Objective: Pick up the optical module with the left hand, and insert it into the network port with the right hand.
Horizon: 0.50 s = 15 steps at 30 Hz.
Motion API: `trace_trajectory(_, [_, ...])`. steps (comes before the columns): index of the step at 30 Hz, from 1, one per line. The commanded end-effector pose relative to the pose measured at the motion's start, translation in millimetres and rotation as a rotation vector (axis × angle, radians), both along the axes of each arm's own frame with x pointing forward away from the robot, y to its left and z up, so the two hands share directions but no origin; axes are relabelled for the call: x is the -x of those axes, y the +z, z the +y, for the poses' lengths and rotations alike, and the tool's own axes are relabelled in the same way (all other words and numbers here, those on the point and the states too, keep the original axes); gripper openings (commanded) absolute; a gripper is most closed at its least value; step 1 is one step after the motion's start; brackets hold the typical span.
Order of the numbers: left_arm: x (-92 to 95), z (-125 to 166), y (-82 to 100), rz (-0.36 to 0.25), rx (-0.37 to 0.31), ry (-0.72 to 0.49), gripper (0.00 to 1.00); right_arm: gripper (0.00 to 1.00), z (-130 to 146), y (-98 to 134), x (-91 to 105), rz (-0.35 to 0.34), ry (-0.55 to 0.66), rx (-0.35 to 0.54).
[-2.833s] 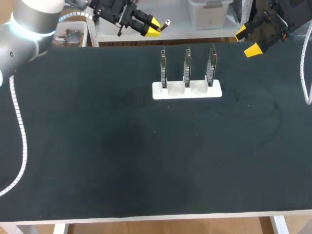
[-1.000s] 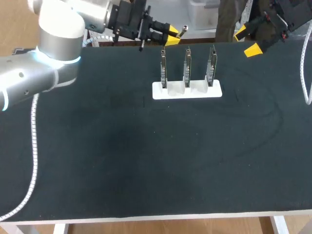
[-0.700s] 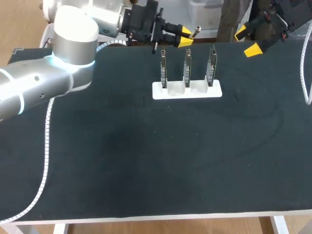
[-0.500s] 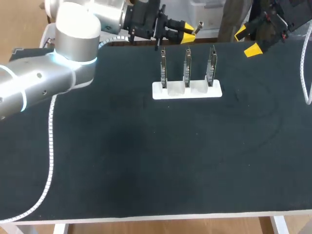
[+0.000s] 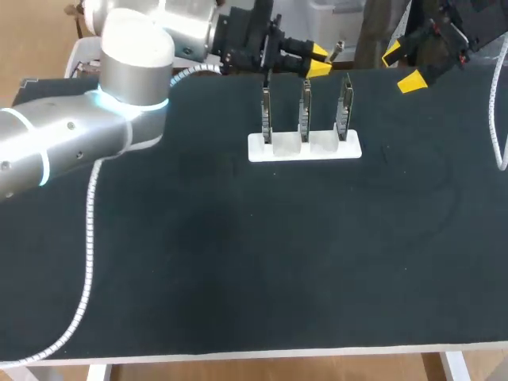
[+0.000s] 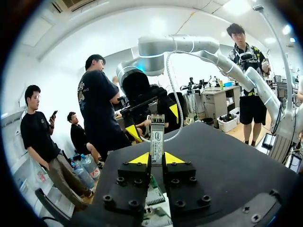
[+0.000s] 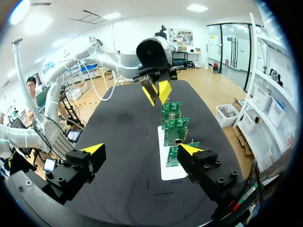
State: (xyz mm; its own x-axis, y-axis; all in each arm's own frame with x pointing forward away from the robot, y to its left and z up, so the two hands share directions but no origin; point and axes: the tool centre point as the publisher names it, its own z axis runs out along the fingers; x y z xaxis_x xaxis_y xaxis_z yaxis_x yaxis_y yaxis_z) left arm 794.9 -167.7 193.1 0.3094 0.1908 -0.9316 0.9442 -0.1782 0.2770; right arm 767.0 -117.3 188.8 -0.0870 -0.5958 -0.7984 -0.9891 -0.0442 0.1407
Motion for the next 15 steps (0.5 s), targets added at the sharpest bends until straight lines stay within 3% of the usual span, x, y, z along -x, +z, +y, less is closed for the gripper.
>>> trace_trajectory(1, [-9.9, -11.9, -7.3, -0.001, 0.016, -0.024, 0.0, 1.0, 0.0, 0.1, 0.7, -0.001, -0.001, 0.0])
trace_trajectory(15, [-16.6, -18.6, -3.1, -0.03, 0.008, -0.066, 0.0, 1.0, 0.0, 0.1, 0.7, -0.001, -0.001, 0.0])
